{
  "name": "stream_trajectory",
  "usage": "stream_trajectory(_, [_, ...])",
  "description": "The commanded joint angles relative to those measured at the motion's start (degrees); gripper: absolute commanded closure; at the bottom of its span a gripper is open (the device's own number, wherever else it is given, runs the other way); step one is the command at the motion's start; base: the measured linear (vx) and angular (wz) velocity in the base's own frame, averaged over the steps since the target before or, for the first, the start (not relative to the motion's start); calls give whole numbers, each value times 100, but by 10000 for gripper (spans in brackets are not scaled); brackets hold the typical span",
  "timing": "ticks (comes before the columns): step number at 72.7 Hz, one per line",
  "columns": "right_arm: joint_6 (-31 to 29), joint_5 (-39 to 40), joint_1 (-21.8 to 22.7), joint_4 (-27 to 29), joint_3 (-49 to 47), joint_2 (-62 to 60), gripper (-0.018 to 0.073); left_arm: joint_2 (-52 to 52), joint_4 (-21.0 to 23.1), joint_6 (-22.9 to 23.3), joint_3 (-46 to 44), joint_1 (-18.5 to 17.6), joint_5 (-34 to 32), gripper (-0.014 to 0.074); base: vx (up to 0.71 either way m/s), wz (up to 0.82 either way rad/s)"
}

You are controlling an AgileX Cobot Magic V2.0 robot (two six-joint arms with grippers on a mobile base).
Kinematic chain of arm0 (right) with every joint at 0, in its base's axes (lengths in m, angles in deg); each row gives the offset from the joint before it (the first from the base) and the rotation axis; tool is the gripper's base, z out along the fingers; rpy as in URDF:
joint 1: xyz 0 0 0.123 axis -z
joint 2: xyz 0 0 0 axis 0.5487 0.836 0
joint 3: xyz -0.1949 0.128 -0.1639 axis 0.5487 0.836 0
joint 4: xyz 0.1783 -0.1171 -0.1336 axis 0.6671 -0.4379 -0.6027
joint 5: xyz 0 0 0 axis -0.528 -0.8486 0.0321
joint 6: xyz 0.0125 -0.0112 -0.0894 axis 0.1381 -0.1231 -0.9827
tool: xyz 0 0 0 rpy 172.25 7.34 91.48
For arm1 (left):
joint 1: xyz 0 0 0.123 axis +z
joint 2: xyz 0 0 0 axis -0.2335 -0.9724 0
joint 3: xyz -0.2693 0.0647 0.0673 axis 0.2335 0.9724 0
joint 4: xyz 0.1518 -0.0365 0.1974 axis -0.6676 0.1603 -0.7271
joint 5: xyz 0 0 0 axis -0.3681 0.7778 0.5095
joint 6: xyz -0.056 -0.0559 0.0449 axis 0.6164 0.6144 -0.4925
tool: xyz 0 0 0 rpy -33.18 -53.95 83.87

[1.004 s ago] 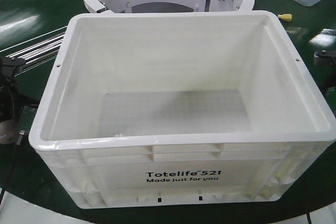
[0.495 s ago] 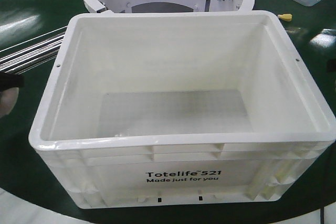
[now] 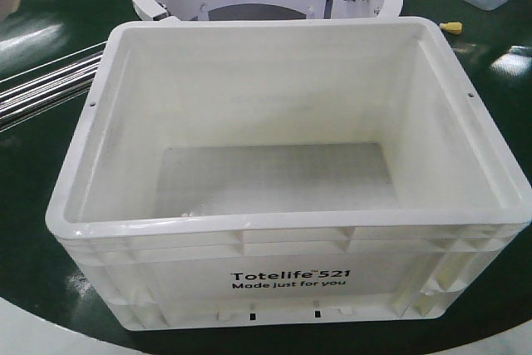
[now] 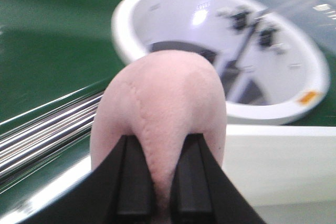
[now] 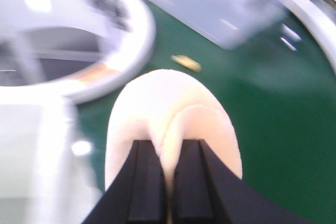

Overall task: Place moving items into box and shelve
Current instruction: 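Lift both balls over the tote and open grippers to drop them in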

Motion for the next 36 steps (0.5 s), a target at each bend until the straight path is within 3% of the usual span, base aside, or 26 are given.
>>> stream_trajectory(1, [-326, 585, -701, 208, -395, -40, 564, -124, 712, -425, -414, -250, -438, 599, 0, 0])
stream_trajectory(10, [-271, 571, -1731, 76, -517, 292, 564, -508, 1389, -772, -450, -687, -381, 599, 0, 0])
stream_trajectory(19, [-145, 173, -2304, 26, -517, 804, 564, -969, 1557, -987, -445, -1281, -100, 599, 0, 0])
stream_trajectory(28, [-145, 72, -2535, -54, -517, 1224, 557, -1422, 1537, -987, -445, -1780, 24, 596, 0, 0])
stream_trajectory(36, [-145, -43, -2556, -83, -517, 1454, 515, -1680, 1537, -987, -445, -1870, 31, 587, 0, 0])
